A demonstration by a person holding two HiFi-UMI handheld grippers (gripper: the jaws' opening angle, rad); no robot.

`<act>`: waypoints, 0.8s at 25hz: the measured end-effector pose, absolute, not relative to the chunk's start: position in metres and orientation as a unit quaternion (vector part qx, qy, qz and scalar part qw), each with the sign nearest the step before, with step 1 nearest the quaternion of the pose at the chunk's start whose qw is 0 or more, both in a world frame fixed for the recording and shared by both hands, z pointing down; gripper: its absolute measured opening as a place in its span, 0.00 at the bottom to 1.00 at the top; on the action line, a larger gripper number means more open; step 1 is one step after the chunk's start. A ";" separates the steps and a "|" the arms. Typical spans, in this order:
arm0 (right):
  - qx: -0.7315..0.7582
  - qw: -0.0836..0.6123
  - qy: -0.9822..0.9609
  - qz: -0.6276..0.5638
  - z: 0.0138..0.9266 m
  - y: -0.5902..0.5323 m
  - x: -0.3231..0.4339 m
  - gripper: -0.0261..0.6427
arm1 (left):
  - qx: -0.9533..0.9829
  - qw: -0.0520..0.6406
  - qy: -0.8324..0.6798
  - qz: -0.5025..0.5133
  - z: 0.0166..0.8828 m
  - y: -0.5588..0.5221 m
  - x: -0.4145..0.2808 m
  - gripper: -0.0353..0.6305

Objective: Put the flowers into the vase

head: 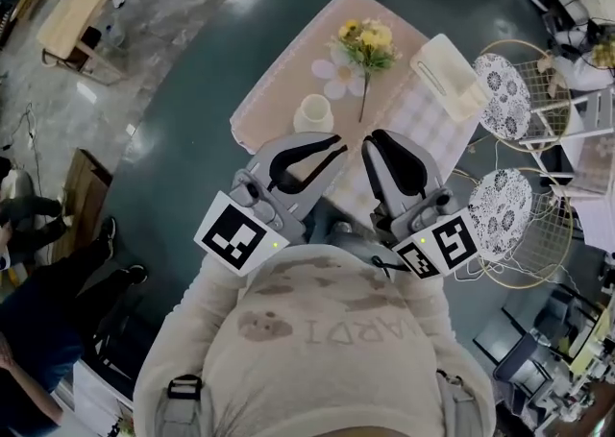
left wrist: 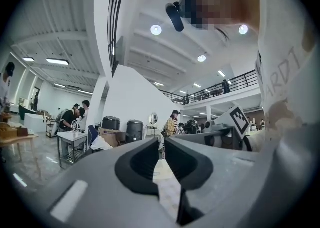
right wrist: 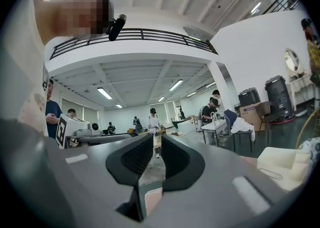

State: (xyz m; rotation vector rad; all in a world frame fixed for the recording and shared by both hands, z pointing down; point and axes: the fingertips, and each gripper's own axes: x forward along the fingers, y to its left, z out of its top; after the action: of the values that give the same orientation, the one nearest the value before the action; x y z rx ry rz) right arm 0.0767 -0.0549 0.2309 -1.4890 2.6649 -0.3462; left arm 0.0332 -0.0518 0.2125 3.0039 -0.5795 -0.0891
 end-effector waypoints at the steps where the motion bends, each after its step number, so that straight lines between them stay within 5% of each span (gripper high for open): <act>1: -0.491 0.034 0.863 -0.118 0.233 -0.062 0.075 0.15 | 0.982 0.042 -0.183 -0.028 0.214 -0.058 0.029 0.11; 20: -0.561 -0.125 0.782 -0.241 0.355 -0.164 0.139 0.18 | 0.974 0.082 -0.211 -0.024 0.245 -0.134 -0.009 0.12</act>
State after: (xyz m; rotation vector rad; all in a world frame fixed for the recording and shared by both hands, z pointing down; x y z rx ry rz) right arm 0.1393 -0.1637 0.3554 -1.9191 2.6725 -0.8244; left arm -0.0088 -0.1340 0.2452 2.9101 -0.6297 -0.0725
